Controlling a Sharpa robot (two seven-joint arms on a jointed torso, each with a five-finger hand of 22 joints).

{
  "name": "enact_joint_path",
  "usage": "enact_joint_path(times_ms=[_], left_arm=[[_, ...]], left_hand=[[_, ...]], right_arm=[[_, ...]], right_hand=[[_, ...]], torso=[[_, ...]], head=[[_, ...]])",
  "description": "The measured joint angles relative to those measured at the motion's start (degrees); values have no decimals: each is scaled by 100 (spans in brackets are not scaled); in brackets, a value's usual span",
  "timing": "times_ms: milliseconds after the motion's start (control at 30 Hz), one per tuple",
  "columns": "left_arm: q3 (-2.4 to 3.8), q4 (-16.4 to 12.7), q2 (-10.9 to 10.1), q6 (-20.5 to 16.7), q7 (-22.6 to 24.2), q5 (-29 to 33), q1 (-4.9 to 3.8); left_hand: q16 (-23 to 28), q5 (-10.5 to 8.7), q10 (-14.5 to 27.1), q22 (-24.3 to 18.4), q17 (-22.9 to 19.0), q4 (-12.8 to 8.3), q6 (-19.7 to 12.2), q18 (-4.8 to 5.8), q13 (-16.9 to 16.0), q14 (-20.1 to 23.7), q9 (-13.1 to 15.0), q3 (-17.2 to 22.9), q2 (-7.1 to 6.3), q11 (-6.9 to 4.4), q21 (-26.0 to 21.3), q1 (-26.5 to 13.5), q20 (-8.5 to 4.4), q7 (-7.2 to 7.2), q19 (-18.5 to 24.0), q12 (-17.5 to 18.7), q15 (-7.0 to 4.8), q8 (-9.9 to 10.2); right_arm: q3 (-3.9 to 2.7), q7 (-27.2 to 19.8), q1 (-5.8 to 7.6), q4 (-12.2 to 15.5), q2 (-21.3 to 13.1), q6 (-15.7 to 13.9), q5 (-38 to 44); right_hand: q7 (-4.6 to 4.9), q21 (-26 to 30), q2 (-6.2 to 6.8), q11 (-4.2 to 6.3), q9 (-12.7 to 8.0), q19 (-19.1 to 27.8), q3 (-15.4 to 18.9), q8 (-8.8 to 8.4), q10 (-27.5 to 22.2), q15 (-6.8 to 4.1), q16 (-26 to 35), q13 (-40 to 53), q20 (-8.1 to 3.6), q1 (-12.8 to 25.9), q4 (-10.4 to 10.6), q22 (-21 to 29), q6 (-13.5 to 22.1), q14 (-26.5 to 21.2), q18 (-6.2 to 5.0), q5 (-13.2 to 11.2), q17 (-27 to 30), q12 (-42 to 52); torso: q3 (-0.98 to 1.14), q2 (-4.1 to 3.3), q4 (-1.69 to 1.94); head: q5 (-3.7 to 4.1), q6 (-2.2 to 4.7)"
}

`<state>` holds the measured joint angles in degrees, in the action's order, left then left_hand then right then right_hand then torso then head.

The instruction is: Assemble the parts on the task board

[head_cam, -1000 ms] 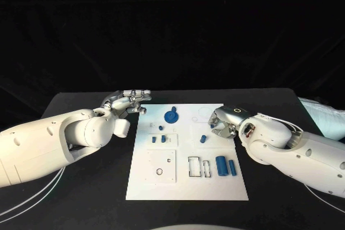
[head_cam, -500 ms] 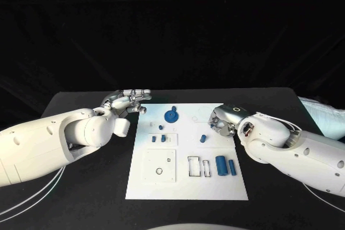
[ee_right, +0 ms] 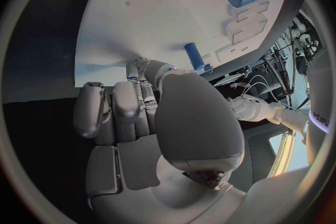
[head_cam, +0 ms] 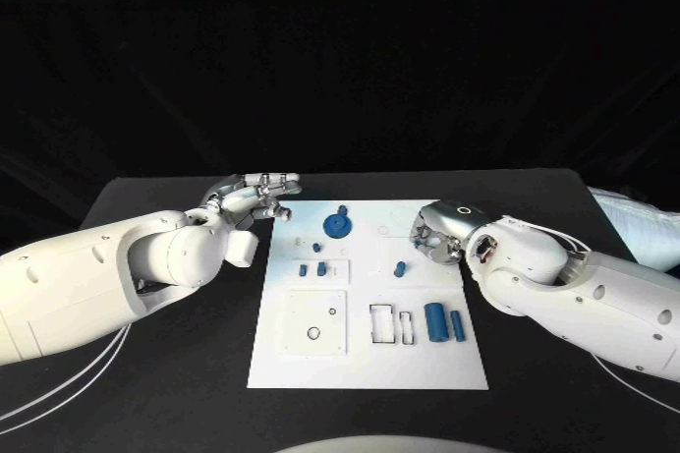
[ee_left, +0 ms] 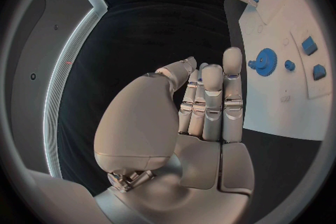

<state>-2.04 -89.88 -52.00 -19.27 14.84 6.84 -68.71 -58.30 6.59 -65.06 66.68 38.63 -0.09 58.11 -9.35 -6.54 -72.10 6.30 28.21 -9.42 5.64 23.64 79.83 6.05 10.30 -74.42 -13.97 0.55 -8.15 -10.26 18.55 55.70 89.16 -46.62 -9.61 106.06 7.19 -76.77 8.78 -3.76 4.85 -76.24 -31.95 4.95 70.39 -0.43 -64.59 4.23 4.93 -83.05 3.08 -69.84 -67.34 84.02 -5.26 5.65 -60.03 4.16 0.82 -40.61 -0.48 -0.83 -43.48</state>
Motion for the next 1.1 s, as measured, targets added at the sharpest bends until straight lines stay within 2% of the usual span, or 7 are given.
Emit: enact_joint_path(times_ms=[267,333,633,900,1100], left_arm=[[0,0,-1,-6,-6,1,0],[0,-1,-2,-19,-5,1,0],[0,5,-5,-114,35,-1,0],[0,62,-21,-159,65,-2,0],[0,123,-17,-171,74,-2,0]], left_hand=[[0,0,38,-12,-11,0,-21,0,0,1,-2,0,0,-3,-20,0,0,-20,0,0,-1,0],[0,0,53,-18,-11,-5,-41,0,1,5,-7,-5,0,13,-46,0,0,0,0,0,3,0],[0,0,58,-23,-10,-16,-42,0,-5,21,-7,-15,0,17,-46,0,0,-1,0,-23,19,0],[0,0,78,-28,-20,-16,-42,0,-4,21,-12,-15,0,-3,-46,0,0,-1,0,-23,19,0],[0,0,99,-34,-20,-16,-42,0,-4,21,-12,-15,23,18,-80,23,21,-1,21,-23,19,0]], right_arm=[[6,22,-3,5,5,-32,12],[16,31,-12,12,0,-90,12],[41,68,-58,49,-61,-391,-93],[-17,54,-61,136,-158,-666,-320],[-86,35,-54,263,-235,-840,-434]], right_hand=[[-3,-3,-3,-21,1,0,-1,-1,-20,0,-42,-7,0,89,-1,-23,-4,0,0,-22,-7,0],[-8,-63,-18,-20,2,-31,-1,-1,-19,0,-101,-8,32,104,-1,-79,-7,0,0,-22,-46,0],[-35,-90,-33,28,26,-52,-1,8,36,0,-136,-21,11,119,-1,-149,-73,0,-1,-35,-87,-1],[-24,-90,-55,29,27,-72,0,9,37,1,-137,-27,31,141,-1,-156,-85,0,0,-37,-95,-1],[-27,-113,-55,23,37,-71,-15,6,41,-20,-165,-34,31,141,-17,-174,-106,-21,0,-10,-101,-1]], torso=[[-2,0,0],[-4,1,0],[-2,5,3],[-2,7,-5],[1,9,-3]], head=[[2,-7],[2,-7],[22,5],[10,10],[12,14]])
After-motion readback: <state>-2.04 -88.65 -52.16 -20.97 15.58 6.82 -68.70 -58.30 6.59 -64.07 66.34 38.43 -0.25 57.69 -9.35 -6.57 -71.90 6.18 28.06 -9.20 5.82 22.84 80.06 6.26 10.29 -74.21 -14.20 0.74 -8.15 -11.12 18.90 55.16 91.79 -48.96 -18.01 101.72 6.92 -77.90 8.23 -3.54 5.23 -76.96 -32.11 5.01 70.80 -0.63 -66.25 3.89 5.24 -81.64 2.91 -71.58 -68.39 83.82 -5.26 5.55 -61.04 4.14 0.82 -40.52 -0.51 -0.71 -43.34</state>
